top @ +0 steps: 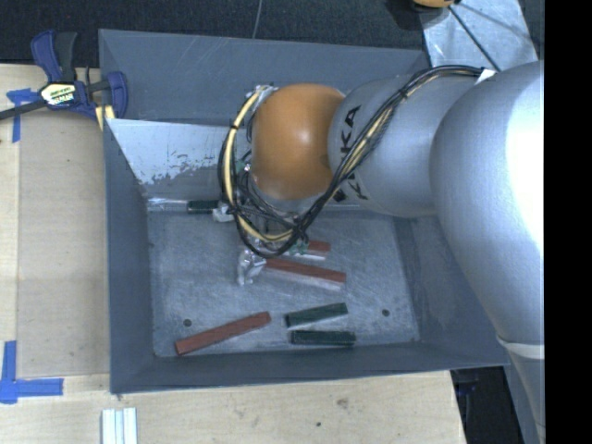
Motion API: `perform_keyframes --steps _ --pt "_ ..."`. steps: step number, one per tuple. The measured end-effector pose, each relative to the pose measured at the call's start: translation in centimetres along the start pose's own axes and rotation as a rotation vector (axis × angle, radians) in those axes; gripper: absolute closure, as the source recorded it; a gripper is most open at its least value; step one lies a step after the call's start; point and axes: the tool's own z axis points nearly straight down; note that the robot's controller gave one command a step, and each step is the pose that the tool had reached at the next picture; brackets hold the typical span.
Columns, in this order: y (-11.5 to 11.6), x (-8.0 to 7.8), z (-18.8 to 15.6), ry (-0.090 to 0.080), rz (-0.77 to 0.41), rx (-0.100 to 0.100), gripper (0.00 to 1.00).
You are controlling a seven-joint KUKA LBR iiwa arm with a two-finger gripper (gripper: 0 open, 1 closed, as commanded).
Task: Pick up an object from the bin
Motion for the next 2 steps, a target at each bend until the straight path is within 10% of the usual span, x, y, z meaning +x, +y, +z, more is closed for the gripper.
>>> perform_keyframes --steps 1,2 --pt "-2.7 0.9 -0.2 -0.001 -0.16 -0.004 0.0" --pt "-5.9 1.5 0.2 -0.003 -0.295 -0.002 1.0"
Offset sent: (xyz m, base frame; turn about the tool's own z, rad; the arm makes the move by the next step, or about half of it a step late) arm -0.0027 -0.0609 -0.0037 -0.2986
